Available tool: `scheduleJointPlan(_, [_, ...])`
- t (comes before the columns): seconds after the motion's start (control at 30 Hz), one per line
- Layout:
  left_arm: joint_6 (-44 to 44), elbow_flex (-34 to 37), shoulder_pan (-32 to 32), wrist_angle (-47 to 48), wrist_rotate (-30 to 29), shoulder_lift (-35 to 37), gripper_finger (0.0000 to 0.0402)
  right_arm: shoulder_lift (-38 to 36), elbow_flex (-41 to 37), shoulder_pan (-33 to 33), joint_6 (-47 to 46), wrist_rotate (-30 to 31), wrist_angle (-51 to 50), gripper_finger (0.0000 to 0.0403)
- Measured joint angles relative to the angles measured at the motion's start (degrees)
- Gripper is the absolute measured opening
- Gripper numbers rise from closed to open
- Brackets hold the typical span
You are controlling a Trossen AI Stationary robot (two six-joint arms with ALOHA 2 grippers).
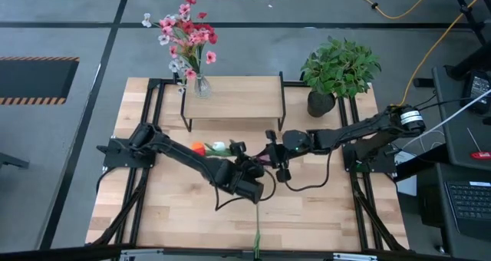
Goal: Pick and place flowers into a vace then onto a shelf
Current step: Move the pink vase to the middle of the table
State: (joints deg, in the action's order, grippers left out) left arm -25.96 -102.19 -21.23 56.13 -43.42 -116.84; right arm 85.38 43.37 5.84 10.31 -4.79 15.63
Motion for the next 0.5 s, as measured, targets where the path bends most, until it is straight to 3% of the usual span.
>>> scheduleJointPlan(0.5, [8.8, 0.0, 1.9, -1.8, 1.4, 0.7, 0.0002, 0.0, -5.6, -6.7, -3.8, -7.4, 12.3, 0.01])
